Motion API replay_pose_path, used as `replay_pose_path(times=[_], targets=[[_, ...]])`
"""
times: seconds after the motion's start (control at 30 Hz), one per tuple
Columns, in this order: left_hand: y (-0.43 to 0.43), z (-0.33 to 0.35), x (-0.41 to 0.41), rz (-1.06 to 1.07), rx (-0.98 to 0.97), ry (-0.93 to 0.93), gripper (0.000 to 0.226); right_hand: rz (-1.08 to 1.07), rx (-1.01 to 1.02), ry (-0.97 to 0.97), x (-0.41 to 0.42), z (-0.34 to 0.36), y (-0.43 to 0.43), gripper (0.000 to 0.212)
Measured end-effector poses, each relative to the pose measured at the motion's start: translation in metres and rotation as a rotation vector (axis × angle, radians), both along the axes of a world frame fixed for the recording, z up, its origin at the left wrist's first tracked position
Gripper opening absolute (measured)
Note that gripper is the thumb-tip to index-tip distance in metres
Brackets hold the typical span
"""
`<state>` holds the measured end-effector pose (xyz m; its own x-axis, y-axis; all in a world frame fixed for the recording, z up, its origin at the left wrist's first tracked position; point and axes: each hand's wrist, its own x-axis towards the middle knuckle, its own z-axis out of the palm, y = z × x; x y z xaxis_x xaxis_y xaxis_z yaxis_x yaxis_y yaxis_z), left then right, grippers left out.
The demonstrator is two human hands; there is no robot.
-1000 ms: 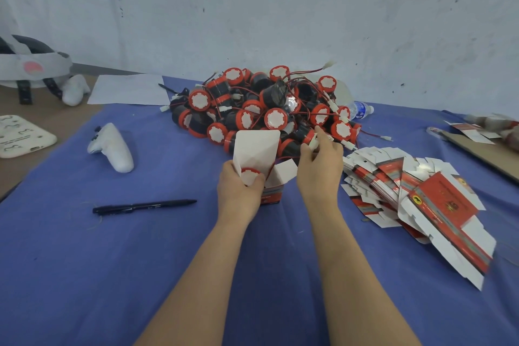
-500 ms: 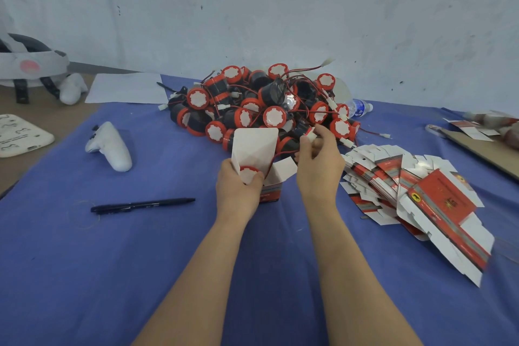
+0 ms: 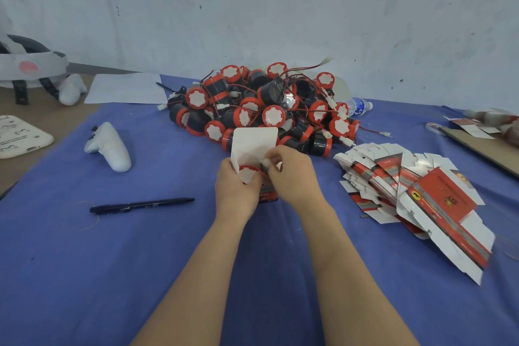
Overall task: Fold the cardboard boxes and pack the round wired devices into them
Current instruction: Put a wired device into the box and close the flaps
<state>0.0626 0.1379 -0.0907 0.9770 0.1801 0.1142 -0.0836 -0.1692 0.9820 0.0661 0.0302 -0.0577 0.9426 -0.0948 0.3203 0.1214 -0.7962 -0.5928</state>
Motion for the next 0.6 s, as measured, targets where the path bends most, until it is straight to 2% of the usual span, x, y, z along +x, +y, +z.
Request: replay_pose_path(times=[0.1, 0.2, 0.33, 0.47, 0.6], targets=[[-0.0002, 0.0002, 0.0003, -0.001, -0.008, 0.003, 0.031, -0.033, -0.069, -0.011, -0.0013, -0.0035, 0.0057, 0.017], [-0.0005, 0.0006, -0.0004, 0.002, -0.012, -0.003, 0.03, -0.064, -0.169, 0.021, -0.0001, -0.0035, 0.0072, 0.023], [-0.0012, 0.001, 0.0, 0.002, 0.0, -0.006, 0.028, 0.023, -0.064, 0.057, -0.0009, 0.002, -0.0001, 0.024], [-0.001, 0.002, 0.0004, 0.002, -0.001, 0.0, 0.03, 0.102, -0.147, 0.098, -0.0021, 0.003, -0.0014, 0.038], [-0.0009, 0.0007, 0.0002, 0.01, 0.014, -0.003, 0.03, 0.02, -0.187, 0.089, -0.0014, 0.0028, 0.0019, 0.049]])
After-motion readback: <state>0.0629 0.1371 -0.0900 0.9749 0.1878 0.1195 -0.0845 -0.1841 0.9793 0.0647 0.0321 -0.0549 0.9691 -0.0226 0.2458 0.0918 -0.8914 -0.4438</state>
